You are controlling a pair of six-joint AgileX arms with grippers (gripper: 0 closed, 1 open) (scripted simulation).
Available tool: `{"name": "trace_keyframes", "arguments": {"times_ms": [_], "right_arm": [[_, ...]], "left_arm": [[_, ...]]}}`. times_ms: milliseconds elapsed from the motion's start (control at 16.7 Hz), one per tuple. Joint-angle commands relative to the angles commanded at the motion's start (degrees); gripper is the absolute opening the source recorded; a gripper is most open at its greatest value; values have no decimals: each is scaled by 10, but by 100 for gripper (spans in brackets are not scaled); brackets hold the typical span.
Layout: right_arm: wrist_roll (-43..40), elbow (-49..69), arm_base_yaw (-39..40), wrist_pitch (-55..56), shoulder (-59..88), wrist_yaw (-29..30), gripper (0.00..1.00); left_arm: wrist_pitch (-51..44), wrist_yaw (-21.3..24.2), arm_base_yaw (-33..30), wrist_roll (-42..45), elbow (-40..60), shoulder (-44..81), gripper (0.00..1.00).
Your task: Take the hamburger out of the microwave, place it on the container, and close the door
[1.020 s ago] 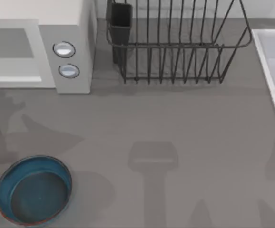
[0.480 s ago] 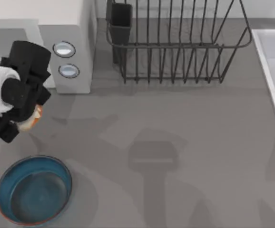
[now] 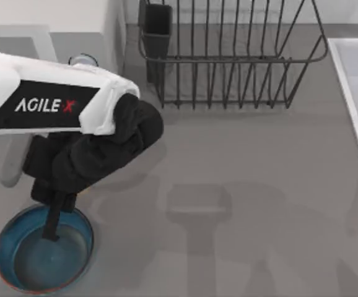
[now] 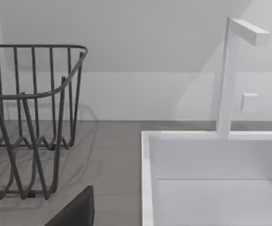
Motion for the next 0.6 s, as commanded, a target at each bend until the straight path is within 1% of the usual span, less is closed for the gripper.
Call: {"name": "trace_keyframes", "arguments": {"times_ms": [120,300,480,600], "right_arm": [[0,0,0,0,0,0,100],[0,0,0,0,0,0,100],[0,0,0,0,0,0,100],[0,0,0,0,0,0,100]], "left_arm": [[-97,-8,-31,-118,22,38,0],[-204,-11,-65,-249,43,86,0],[-263,-9,-83,-327,54,117,0],[-278,-7,-88,-348,58,125,0]]}}
